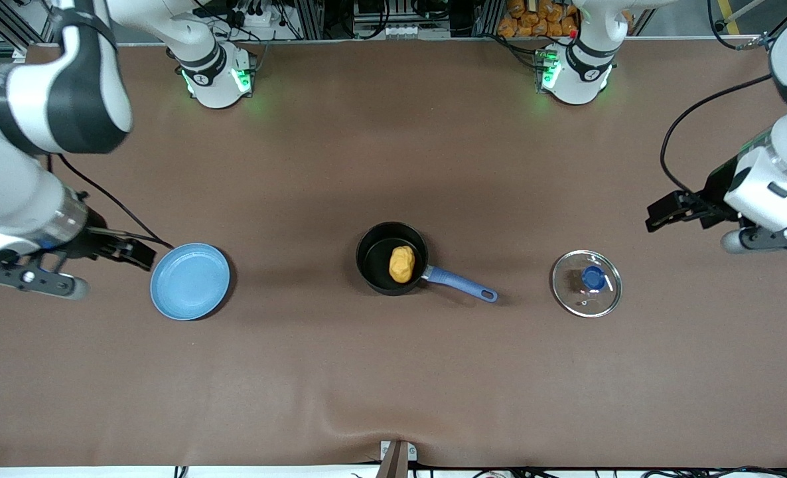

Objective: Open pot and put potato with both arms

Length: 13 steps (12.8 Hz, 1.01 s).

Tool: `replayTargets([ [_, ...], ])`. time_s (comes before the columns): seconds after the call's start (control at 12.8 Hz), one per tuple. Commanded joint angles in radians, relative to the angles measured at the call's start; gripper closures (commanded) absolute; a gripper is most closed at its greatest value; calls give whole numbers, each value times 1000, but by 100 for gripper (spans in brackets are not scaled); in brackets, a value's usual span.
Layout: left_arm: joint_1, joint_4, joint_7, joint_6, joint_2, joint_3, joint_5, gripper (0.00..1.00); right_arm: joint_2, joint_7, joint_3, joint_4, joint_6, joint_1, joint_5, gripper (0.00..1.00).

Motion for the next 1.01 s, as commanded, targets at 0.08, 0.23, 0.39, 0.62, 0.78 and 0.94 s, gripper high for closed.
replayTargets([
  [0.08, 23, 9, -29, -60, -76, 6, 21, 0, -144, -83, 16, -142, 11, -43, -16, 0],
  [0.23, 33, 14, -17, -108, -90, 11, 19, 0, -193, -150, 16, -179, 5, -65, -16, 0],
  [0.39, 20, 5, -17, -147, -122, 15, 18, 0, -221, -169, 16, -182, -32, -76, -16, 0],
  [0.62, -33, -18, -19, -152, -141, 62, 13, 0, -215, -158, 19, -112, -75, -74, -18, 0],
  [0.78, -107, -35, -17, -156, -154, 127, 15, 0, -206, -158, 19, -86, -66, -74, -18, 0],
  [0.94, -139, -37, -17, -156, -157, 158, 18, 0, -200, -154, 19, -84, -61, -67, -19, 0],
])
